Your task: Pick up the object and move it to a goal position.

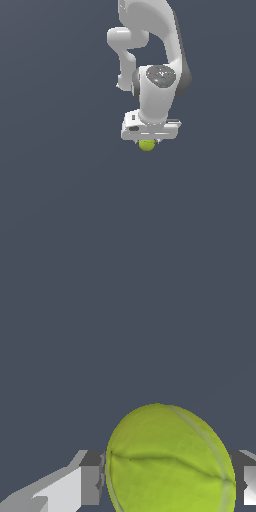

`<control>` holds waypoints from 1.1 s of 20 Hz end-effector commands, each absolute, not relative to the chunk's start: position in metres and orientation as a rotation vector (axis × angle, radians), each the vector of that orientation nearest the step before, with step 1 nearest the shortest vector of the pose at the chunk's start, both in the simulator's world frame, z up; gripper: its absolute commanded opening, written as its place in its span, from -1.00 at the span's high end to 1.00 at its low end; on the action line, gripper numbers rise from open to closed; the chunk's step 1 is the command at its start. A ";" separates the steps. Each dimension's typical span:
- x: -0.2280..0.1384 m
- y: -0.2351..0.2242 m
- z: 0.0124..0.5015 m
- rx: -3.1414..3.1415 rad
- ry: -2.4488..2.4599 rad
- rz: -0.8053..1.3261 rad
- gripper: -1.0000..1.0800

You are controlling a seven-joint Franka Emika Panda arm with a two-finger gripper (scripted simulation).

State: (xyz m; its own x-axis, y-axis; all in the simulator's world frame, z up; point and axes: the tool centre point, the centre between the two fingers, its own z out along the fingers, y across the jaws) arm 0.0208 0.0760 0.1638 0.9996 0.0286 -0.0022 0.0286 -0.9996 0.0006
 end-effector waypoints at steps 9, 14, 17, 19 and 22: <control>0.009 0.125 0.287 3.140 0.045 0.000 1.00; 0.005 0.147 0.342 3.140 0.045 0.000 1.00; 0.003 0.160 0.373 3.140 0.045 0.000 1.00; 0.002 0.169 0.393 3.140 0.045 0.000 1.00; 0.000 0.180 0.420 3.140 0.045 0.000 1.00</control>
